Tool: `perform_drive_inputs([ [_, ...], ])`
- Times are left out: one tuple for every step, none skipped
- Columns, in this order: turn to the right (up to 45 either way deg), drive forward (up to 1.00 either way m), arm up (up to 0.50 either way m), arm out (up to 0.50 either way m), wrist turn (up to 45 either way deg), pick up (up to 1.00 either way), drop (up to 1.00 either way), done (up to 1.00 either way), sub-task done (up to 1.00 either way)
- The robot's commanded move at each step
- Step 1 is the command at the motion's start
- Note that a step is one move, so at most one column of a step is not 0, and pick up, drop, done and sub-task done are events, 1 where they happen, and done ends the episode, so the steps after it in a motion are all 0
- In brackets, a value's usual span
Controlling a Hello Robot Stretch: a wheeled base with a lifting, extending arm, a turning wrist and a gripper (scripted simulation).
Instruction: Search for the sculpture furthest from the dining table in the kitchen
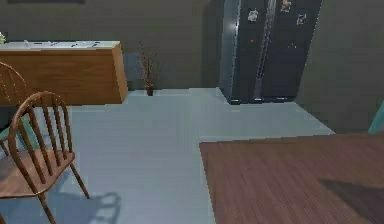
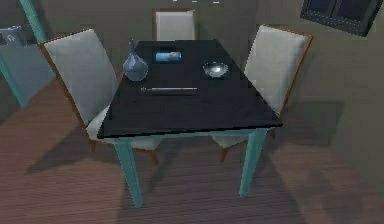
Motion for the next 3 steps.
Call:
perform_drive_inputs([
  [0.0, 0.45, 0.00, 0.00, 0.0, 0.00, 0.00, 0.00, 0.00],
  [-21.0, 0.00, 0.00, 0.00, 0.0, 0.00, 0.00, 0.00, 0.00],
  [0.0, 1.00, 0.00, 0.00, 0.0, 0.00, 0.00, 0.00, 0.00],
])
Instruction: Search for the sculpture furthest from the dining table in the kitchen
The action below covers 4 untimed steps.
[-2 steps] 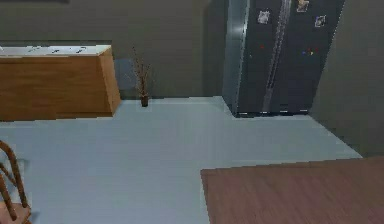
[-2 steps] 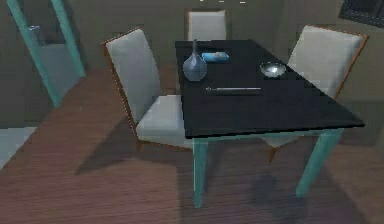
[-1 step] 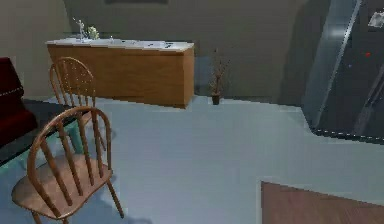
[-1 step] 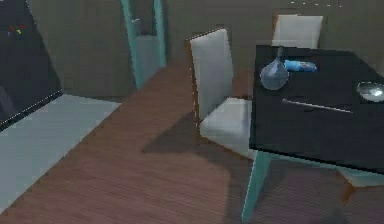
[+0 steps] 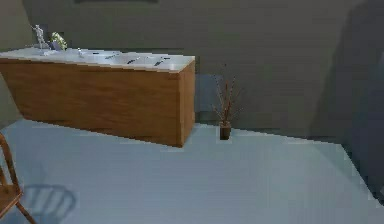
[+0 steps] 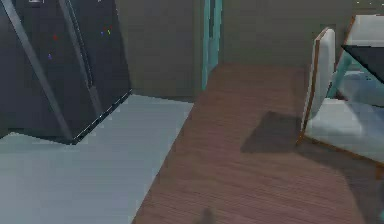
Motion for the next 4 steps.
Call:
perform_drive_inputs([
  [-18.0, 0.00, 0.00, 0.00, 0.0, 0.00, 0.00, 0.00, 0.00],
  [0.0, 0.05, 0.00, 0.00, 0.0, 0.00, 0.00, 0.00, 0.00],
  [-9.0, 0.00, 0.00, 0.00, 0.0, 0.00, 0.00, 0.00, 0.00],
  [-3.0, 0.00, 0.00, 0.00, 0.0, 0.00, 0.00, 0.00, 0.00],
])
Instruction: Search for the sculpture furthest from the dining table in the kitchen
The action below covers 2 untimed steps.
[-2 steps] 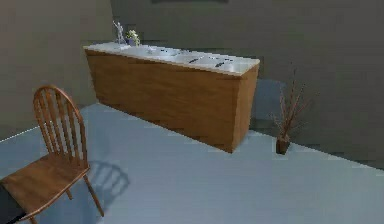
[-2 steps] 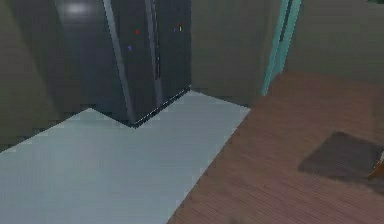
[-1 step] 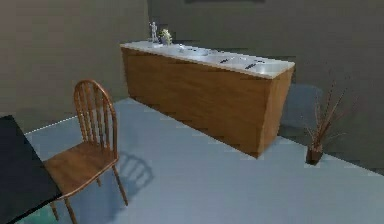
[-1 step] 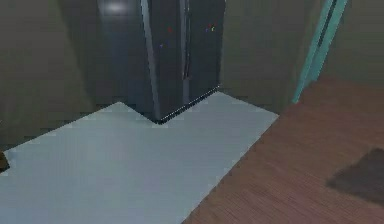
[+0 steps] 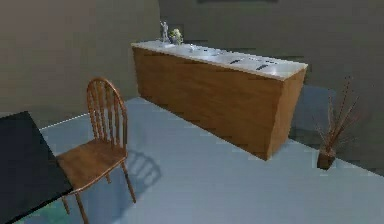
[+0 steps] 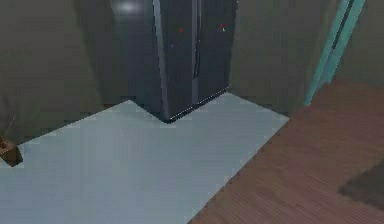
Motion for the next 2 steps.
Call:
perform_drive_inputs([
  [45.0, 0.00, 0.00, 0.00, 0.0, 0.00, 0.00, 0.00, 0.00],
  [45.0, 0.00, 0.00, 0.00, 0.0, 0.00, 0.00, 0.00, 0.00],
])
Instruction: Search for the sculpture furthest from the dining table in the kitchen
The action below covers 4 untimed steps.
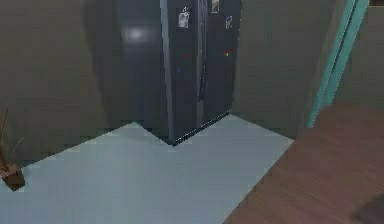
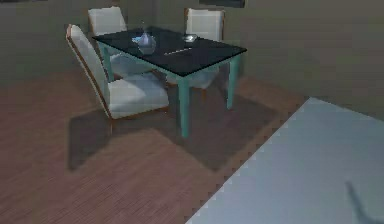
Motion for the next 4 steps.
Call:
perform_drive_inputs([
  [42.0, 0.00, 0.00, 0.00, 0.0, 0.00, 0.00, 0.00, 0.00],
  [0.0, 0.10, 0.00, 0.00, 0.0, 0.00, 0.00, 0.00, 0.00],
  [3.0, 0.00, 0.00, 0.00, 0.0, 0.00, 0.00, 0.00, 0.00],
  [0.0, 0.20, 0.00, 0.00, 0.0, 0.00, 0.00, 0.00, 0.00],
])
